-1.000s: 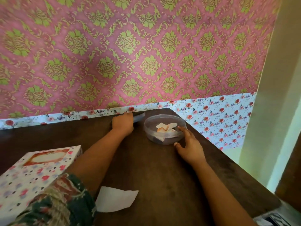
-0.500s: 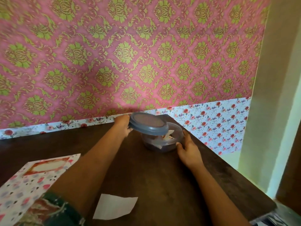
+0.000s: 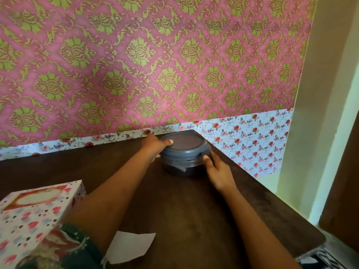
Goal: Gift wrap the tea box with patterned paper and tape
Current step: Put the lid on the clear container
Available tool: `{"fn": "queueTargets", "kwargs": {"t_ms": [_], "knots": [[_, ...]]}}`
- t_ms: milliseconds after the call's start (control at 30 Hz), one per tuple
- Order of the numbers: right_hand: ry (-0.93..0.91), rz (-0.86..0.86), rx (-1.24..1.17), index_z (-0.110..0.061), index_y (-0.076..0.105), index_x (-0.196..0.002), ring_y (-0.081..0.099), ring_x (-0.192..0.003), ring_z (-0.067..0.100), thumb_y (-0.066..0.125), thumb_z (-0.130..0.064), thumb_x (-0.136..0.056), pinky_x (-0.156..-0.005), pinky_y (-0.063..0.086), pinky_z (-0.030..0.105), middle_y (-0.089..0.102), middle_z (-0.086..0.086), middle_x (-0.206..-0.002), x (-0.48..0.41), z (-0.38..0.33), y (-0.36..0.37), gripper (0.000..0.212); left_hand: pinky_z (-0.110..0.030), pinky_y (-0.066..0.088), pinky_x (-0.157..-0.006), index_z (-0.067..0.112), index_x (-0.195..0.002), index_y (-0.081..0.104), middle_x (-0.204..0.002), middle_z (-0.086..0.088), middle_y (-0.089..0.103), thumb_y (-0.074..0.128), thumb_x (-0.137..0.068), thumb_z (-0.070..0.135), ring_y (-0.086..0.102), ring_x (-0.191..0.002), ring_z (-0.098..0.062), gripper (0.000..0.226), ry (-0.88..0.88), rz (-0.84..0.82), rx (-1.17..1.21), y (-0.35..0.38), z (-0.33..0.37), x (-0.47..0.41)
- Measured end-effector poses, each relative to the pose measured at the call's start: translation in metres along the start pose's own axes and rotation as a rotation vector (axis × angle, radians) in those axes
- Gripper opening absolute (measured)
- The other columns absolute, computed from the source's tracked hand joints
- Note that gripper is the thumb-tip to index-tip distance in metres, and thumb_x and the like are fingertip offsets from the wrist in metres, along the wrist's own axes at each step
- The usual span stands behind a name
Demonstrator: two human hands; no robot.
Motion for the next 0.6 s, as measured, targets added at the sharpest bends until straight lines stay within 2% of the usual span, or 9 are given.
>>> {"fn": "queueTargets", "kwargs": {"t_ms": [67,167,300,433,533,567,600], "knots": [[0.005,0.009,-0.006,-0.016,0.031,-0.145,0.039,-0.133,0.026,0.037,-0.04,-0.098,-0.109,0.03,0.037,0.043,0.01,-0.144,0.0,-0.001,0.0,0.053,-0.032,0.047,-0.078,0.001,-0.127,0.051,-0.134,-0.012,0.05,0.074,-0.076,0.034,0.05,-0.118,-0.029,0.065,-0.007,-0.005,-0.038,0.005,0.002,0.002],[0.011,0.032,-0.021,-0.016,0.039,-0.14,0.044,-0.129,0.027,0.037,-0.04,-0.098,-0.105,0.034,0.037,0.049,0.009,-0.139,0.002,-0.002,-0.001,0.048,-0.035,0.046,-0.082,0.002,-0.126,0.051,-0.132,-0.012,0.051,0.076,-0.073,0.037,0.051,-0.116,-0.029,0.068,-0.022,-0.015,-0.092,0.005,0.003,0.004],[0.023,0.063,-0.103,-0.015,0.042,-0.137,0.044,-0.128,0.025,0.037,-0.037,-0.099,-0.103,0.033,0.033,0.049,0.008,-0.138,0.005,-0.007,-0.004,0.045,-0.039,0.045,-0.086,0.002,-0.13,0.046,-0.135,-0.014,0.048,0.075,-0.076,0.03,0.048,-0.12,-0.031,0.067,-0.061,-0.074,-0.079,0.005,0.002,0.009],[0.137,0.119,-0.239,-0.011,0.045,-0.135,0.044,-0.128,0.028,0.038,-0.041,-0.097,-0.108,0.033,0.039,0.048,0.011,-0.137,0.002,-0.004,-0.004,0.049,-0.046,0.044,-0.094,0.002,-0.135,0.04,-0.14,-0.016,0.043,0.071,-0.081,0.023,0.044,-0.125,-0.034,0.066,-0.106,-0.097,-0.046,0.008,0.006,0.017],[0.271,0.136,-0.224,-0.005,0.055,-0.117,0.053,-0.112,0.028,0.037,-0.053,-0.093,-0.098,0.041,0.041,0.055,0.021,-0.118,-0.021,-0.005,-0.006,0.057,-0.047,0.046,-0.094,0.004,-0.136,0.039,-0.141,-0.015,0.04,0.069,-0.083,0.019,0.043,-0.126,-0.034,0.062,-0.129,-0.126,-0.029,0.01,0.01,0.02],[0.303,0.125,-0.208,-0.011,0.051,-0.113,0.052,-0.111,0.029,0.038,-0.056,-0.092,-0.095,0.042,0.04,0.052,0.025,-0.116,-0.032,-0.007,-0.007,0.052,-0.047,0.045,-0.094,0.007,-0.137,0.038,-0.142,-0.014,0.039,0.068,-0.084,0.017,0.041,-0.127,-0.034,0.062,-0.126,-0.142,-0.031,0.011,0.011,0.022],[0.333,0.114,-0.223,-0.009,0.046,-0.129,0.051,-0.114,0.032,0.042,-0.057,-0.09,-0.097,0.043,0.041,0.05,0.025,-0.124,-0.041,-0.011,-0.008,0.062,-0.047,0.045,-0.093,0.01,-0.139,0.037,-0.143,-0.013,0.037,0.066,-0.085,0.016,0.04,-0.128,-0.033,0.061,-0.118,-0.159,-0.032,0.011,0.012,0.023]]}}
Point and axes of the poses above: each hand's wrist, its own x-axis away from the middle knuckle, its own y-axis out of the palm, z = x × y, the point moved 3 cm from there along -x, towards the middle knuckle
